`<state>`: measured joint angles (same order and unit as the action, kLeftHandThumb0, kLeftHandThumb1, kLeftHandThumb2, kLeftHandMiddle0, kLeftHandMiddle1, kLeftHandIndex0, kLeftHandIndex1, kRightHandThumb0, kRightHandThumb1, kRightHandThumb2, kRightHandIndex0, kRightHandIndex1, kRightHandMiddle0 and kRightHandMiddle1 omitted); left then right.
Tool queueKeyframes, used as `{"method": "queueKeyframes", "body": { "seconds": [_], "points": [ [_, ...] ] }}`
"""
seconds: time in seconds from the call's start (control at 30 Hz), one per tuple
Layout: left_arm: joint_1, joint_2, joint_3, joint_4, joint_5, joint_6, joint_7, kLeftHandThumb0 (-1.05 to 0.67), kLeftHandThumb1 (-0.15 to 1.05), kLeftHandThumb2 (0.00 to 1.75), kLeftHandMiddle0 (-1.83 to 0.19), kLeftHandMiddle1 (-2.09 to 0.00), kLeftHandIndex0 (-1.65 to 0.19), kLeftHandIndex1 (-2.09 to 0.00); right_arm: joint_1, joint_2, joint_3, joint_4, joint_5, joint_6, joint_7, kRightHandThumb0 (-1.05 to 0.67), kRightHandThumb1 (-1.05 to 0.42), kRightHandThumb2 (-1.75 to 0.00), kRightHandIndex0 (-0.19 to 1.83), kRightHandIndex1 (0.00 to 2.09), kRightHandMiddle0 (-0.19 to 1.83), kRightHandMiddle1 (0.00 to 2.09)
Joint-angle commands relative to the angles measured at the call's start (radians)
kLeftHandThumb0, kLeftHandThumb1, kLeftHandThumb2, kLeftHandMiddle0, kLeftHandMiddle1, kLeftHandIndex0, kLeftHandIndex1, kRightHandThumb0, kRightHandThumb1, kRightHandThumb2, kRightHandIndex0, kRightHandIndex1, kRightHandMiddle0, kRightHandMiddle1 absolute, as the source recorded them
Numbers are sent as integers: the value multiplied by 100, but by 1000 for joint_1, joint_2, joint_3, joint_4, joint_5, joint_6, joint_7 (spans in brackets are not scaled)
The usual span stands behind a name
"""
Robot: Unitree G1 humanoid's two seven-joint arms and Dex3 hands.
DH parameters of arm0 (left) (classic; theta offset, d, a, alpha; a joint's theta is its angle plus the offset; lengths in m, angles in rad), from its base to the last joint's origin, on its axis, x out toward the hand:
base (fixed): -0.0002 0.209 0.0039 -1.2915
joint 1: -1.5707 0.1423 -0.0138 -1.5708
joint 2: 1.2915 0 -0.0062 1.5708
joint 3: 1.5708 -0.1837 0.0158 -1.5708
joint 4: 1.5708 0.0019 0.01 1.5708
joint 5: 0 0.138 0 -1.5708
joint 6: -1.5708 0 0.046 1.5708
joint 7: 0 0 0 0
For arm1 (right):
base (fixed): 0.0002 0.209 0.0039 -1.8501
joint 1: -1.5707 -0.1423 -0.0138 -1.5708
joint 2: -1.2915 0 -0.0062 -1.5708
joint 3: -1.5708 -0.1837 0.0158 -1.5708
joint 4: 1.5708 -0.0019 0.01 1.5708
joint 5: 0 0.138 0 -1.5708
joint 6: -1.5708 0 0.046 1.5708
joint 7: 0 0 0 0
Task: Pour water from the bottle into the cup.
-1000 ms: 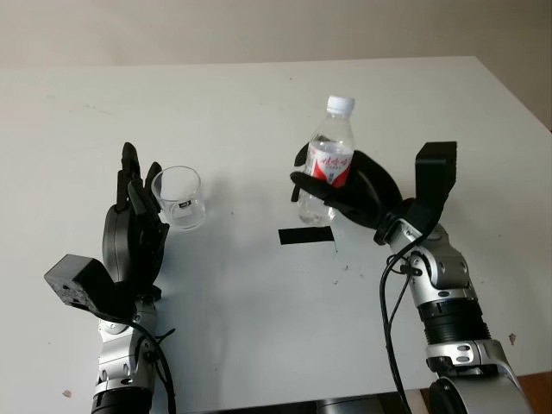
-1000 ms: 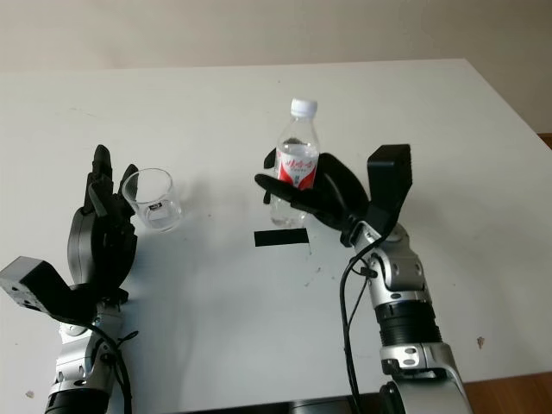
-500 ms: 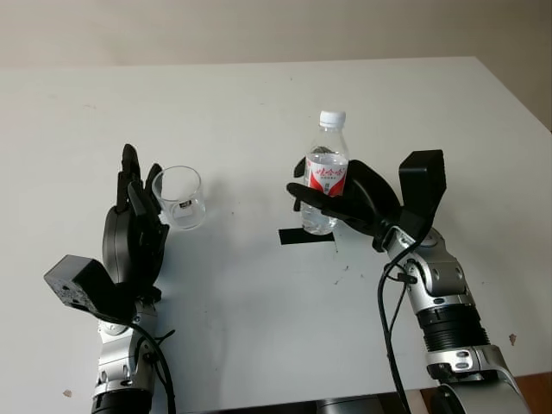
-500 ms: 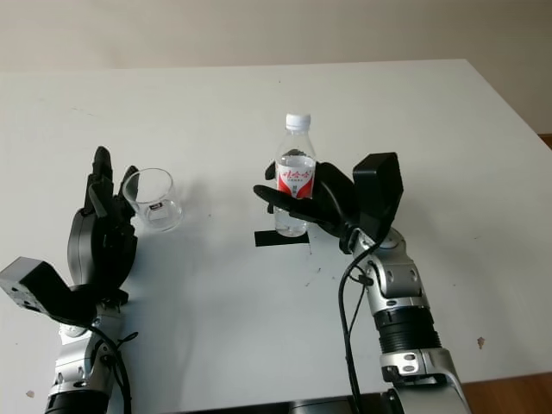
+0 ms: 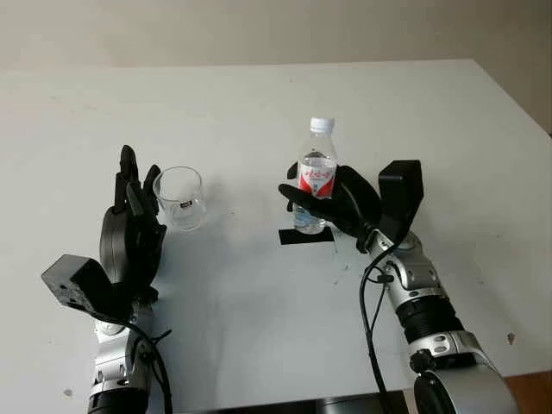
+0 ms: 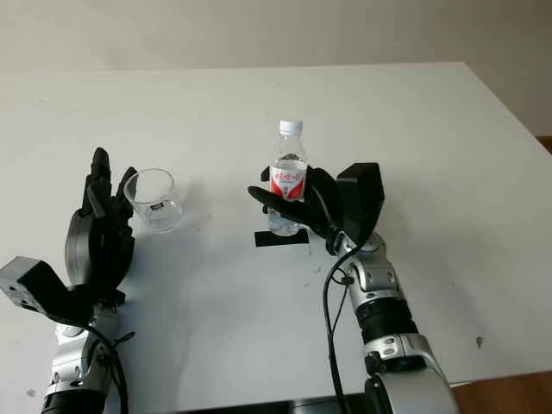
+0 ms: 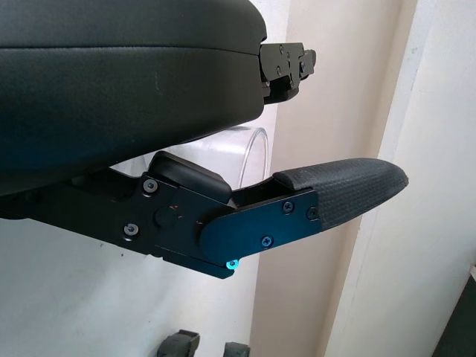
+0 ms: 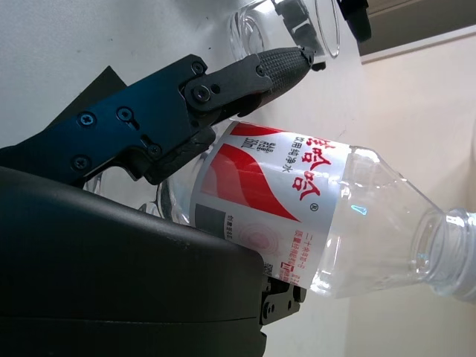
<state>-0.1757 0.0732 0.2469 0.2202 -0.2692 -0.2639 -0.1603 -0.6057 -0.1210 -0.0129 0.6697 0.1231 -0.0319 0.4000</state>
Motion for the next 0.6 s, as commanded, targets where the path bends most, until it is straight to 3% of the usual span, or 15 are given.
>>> {"method": "queueKeyframes", "body": {
  "seconds": [0.0, 0.3, 0.57],
  "points": [
    [5, 6, 3, 2, 0, -2, -2, -89, 105, 72, 19, -43, 7, 0, 14, 12, 14, 62, -21, -39, 5, -29, -105, -26, 89, 209, 10, 209],
    [12, 6, 2, -17, 1, 10, 9, -87, 105, 74, 19, -46, 6, 0, 72, -13, 24, 38, -29, -119, 108, -29, -105, -22, 61, 209, 3, 209],
    [10, 9, 5, -17, -6, 12, 3, -86, 105, 74, 19, -45, 8, 0, 169, -58, 32, -101, -49, -60, 118, -34, -105, -15, 50, 209, 15, 209]
  ]
}}
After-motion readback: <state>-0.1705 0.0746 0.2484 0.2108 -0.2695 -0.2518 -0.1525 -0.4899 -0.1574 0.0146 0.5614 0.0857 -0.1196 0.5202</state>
